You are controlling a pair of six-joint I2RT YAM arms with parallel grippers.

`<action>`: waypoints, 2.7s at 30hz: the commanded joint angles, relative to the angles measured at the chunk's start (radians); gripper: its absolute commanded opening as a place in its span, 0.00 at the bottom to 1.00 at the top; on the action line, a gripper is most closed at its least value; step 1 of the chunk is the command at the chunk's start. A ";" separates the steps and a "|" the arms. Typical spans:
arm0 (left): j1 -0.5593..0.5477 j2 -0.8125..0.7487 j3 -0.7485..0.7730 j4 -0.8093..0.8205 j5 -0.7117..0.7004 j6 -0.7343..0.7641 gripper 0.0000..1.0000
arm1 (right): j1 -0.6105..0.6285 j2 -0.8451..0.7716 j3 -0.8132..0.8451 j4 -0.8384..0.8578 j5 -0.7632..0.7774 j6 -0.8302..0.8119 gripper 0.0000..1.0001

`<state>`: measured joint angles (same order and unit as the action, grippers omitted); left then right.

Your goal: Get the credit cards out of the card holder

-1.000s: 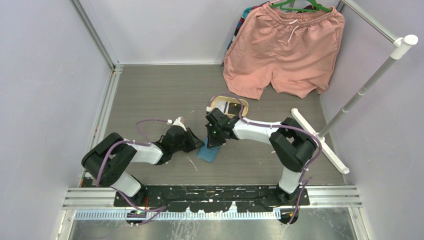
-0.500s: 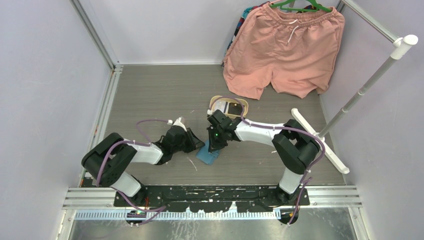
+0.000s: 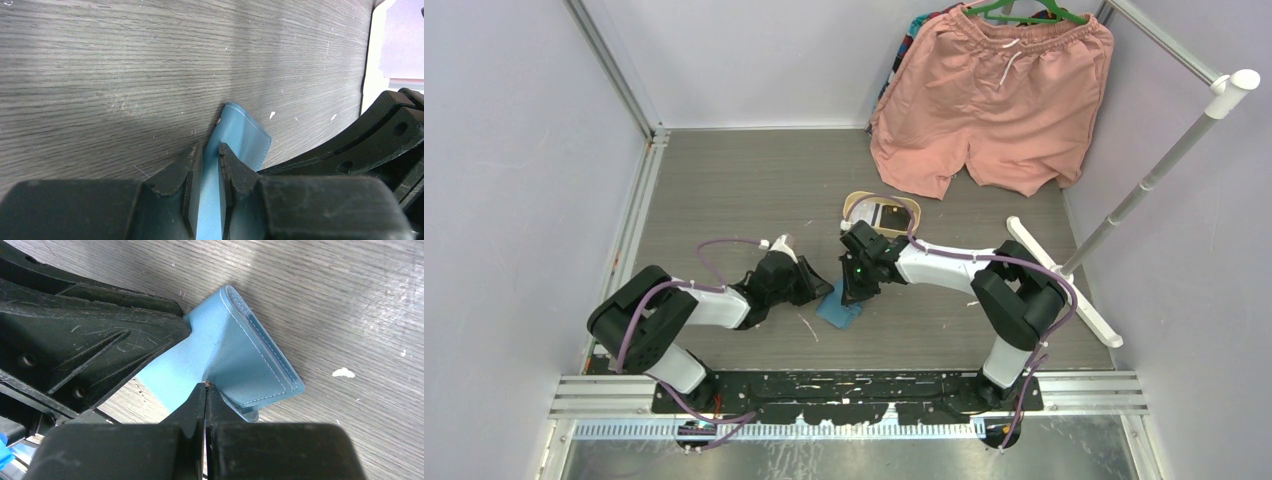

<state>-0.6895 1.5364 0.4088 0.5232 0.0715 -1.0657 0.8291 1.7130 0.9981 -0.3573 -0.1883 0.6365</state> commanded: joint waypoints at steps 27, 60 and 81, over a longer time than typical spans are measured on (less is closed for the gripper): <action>0.000 0.039 0.001 -0.098 -0.023 0.043 0.20 | 0.005 0.001 0.024 0.086 0.027 0.042 0.01; 0.000 0.074 -0.004 -0.079 -0.036 0.043 0.20 | 0.035 -0.095 -0.142 0.127 0.226 0.045 0.01; -0.008 -0.202 -0.093 0.003 0.215 0.224 0.30 | 0.067 -0.160 -0.284 0.250 0.352 0.049 0.01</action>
<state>-0.6876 1.4170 0.3218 0.5186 0.1600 -0.9707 0.8948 1.5589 0.7471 -0.0669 0.0952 0.6949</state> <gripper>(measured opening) 0.301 0.036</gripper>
